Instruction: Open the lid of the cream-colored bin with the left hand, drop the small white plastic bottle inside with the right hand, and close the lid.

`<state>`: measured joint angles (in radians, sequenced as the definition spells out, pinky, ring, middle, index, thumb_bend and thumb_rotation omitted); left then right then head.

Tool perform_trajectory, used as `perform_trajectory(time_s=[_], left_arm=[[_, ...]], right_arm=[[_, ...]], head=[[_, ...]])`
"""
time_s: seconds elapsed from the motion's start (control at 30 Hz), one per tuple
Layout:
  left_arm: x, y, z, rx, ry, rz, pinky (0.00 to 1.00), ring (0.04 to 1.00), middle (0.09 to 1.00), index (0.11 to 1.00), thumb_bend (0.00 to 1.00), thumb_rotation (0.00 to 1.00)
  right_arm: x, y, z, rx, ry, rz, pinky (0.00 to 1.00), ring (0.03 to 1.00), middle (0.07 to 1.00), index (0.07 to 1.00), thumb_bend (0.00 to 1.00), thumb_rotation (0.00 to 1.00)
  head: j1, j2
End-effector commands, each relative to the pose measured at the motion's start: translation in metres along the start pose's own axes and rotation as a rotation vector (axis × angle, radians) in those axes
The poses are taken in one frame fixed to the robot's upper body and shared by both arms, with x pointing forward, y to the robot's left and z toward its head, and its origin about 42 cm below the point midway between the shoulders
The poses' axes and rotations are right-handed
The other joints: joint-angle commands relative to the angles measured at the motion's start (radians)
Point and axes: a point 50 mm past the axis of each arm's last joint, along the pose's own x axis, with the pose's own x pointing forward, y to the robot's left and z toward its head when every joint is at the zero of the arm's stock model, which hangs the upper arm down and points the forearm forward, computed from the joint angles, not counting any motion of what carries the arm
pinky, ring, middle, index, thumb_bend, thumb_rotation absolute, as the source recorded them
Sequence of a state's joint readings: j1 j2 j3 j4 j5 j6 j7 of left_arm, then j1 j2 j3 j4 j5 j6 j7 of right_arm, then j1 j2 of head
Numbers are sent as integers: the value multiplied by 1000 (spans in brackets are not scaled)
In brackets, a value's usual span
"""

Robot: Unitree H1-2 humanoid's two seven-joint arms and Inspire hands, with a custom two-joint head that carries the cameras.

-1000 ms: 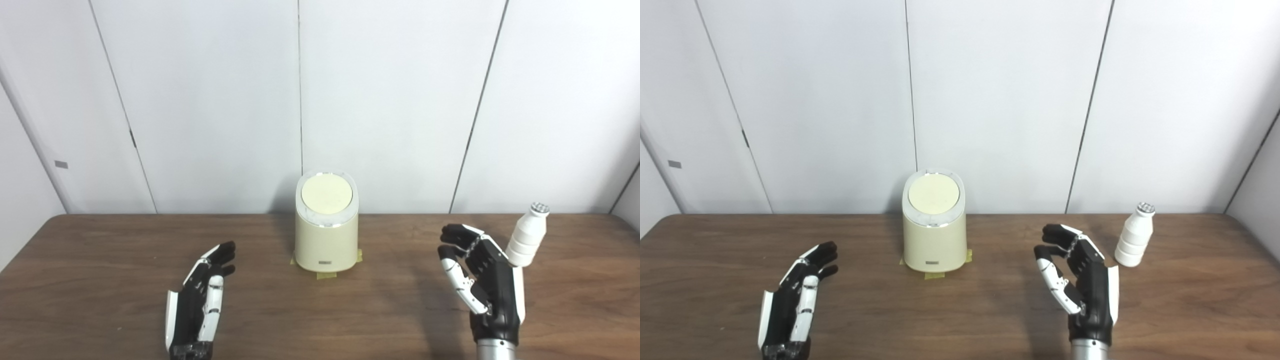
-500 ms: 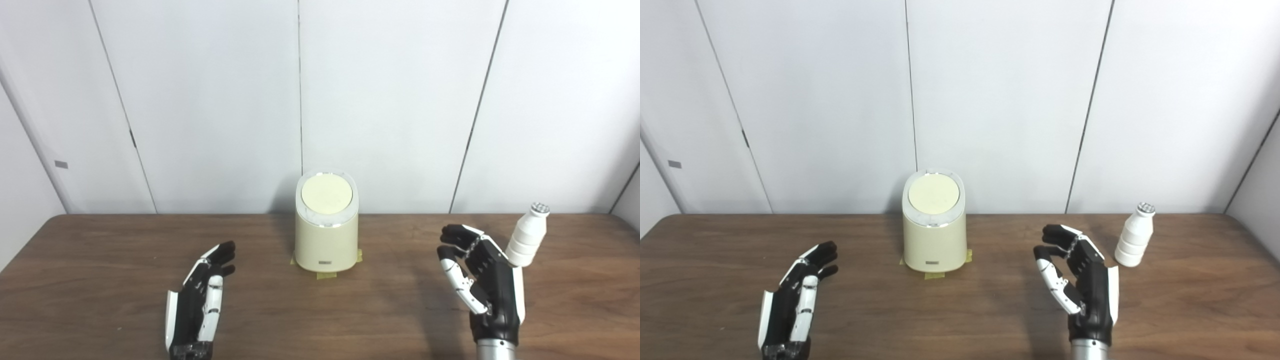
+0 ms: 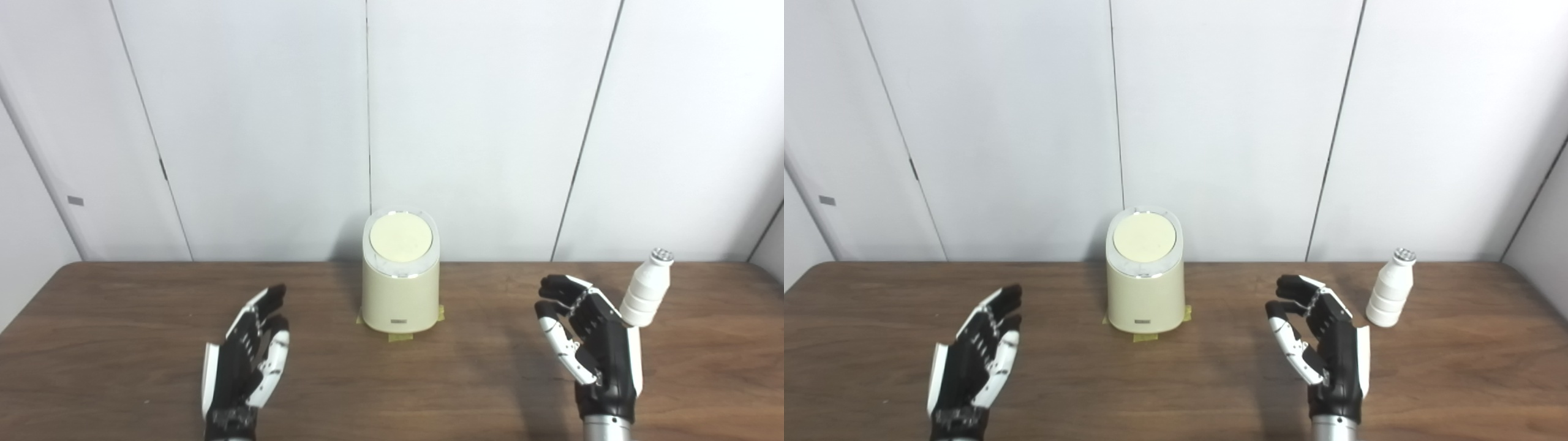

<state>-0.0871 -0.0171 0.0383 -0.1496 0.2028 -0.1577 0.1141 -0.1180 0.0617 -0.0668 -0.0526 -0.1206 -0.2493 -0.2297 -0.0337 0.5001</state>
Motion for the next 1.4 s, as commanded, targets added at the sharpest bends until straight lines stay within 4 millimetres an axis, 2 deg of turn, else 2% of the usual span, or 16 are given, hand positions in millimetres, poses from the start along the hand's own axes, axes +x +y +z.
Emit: perform_trajectory(time_s=[0.0,0.13,0.2,0.37,0.5,0.67,0.77,0.87,0.93,1.03,1.1,1.37], left_arm=[[28,-2,29,35,-113,2,803,859,861,844,360,401],[56,-6,51,92,-109,-22,839,891,888,877,446,311],[65,-7,58,113,-103,-36,868,914,909,901,467,297],[100,-15,84,180,-88,-87,959,995,995,975,568,407],[122,-24,101,255,-103,-90,939,993,1000,977,652,423],[142,-40,116,313,-114,-83,920,979,999,975,685,406],[153,-51,120,354,-109,-80,908,978,1000,971,716,372],[160,-62,121,423,-99,-68,850,961,999,971,764,390],[163,-70,120,470,-94,-62,835,962,996,972,788,357],[169,-85,111,549,-104,-62,947,995,989,970,814,290],[172,-91,106,588,-105,-70,987,999,989,968,822,269],[177,-102,94,640,-73,-108,1000,1000,1000,962,883,217]], right_arm=[[13,9,13,31,-78,9,575,651,655,614,259,300],[14,8,12,26,-74,6,583,653,655,616,264,309],[14,8,12,30,-76,6,579,653,656,615,261,307],[15,7,12,22,-73,4,586,658,658,620,264,319],[14,7,11,27,-77,3,579,655,655,615,263,328],[14,6,12,20,-78,3,573,652,656,616,258,323],[14,6,11,11,-82,5,575,650,655,620,262,321],[14,6,11,20,-80,5,578,652,656,620,263,324],[14,7,11,34,-76,7,578,655,659,618,262,323],[13,8,10,35,-76,11,573,650,653,612,261,321],[12,9,11,33,-76,13,571,649,654,615,259,317],[11,10,10,45,-69,15,575,647,653,617,262,306]], head=[[-1,1],[1,0],[-1,0],[-2,-2],[-2,0],[-5,0],[-5,1],[-1,-1],[-3,-2],[-7,-3],[-7,0],[-6,4]])
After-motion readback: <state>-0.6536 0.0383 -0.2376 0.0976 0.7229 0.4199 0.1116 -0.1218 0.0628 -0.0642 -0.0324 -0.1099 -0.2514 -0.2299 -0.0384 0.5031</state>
